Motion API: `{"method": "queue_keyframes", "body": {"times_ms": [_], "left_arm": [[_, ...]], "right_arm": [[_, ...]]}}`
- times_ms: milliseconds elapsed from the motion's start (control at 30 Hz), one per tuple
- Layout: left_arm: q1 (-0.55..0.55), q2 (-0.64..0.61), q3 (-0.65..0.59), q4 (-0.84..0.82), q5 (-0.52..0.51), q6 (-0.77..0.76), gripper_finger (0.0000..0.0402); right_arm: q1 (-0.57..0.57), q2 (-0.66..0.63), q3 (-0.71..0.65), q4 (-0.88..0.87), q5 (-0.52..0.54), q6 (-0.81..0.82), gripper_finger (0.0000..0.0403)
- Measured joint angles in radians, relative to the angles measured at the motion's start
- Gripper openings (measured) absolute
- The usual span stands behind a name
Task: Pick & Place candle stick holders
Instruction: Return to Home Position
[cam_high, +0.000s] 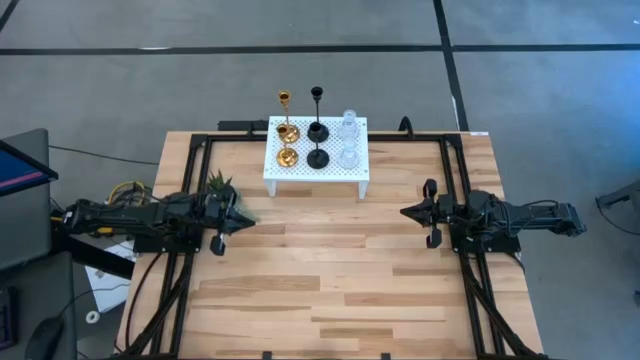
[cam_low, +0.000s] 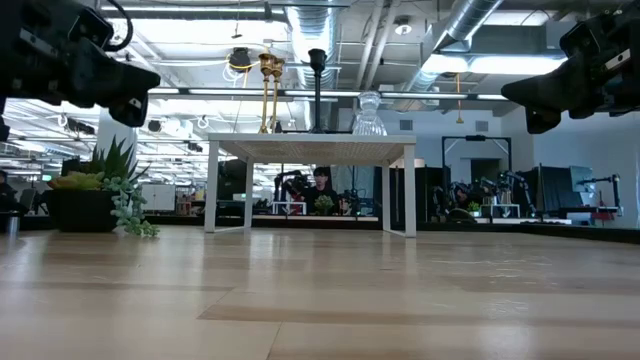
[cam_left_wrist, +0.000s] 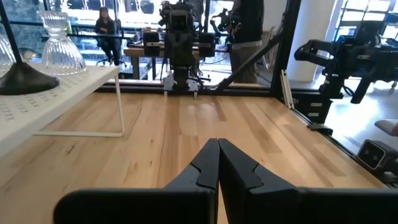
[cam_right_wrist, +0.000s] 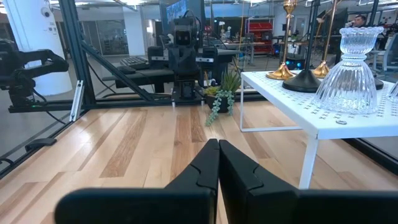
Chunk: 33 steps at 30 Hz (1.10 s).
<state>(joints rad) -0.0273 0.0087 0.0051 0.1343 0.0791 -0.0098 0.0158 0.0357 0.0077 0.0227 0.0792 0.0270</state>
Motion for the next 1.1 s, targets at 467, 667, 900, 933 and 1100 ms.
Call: {"method": "queue_keyframes", "body": {"times_ms": [467,667,900,933,1100], "left_arm": [[0.0,0.008,0.0,-0.054,0.0,0.005,0.0004],[0.0,0.014,0.001,-0.105,-0.001,0.005,0.0004],[0.0,0.066,0.001,-0.107,-0.001,-0.042,0.0004],[0.0,0.074,0.001,-0.107,-0.001,-0.043,0.0004],[0.0,0.12,0.001,-0.105,-0.001,-0.043,0.0004]], "right_arm": [[0.0,0.0,0.0,0.0,0.0,0.0,0.0],[0.0,0.0,0.0,0.0,0.0,0.0,0.0],[0.0,0.0,0.0,0.0,0.0,0.0,0.0],[0.0,0.0,0.0,0.0,0.0,0.0,0.0],[0.0,0.0,0.0,0.0,0.0,0.0,0.0]]}}
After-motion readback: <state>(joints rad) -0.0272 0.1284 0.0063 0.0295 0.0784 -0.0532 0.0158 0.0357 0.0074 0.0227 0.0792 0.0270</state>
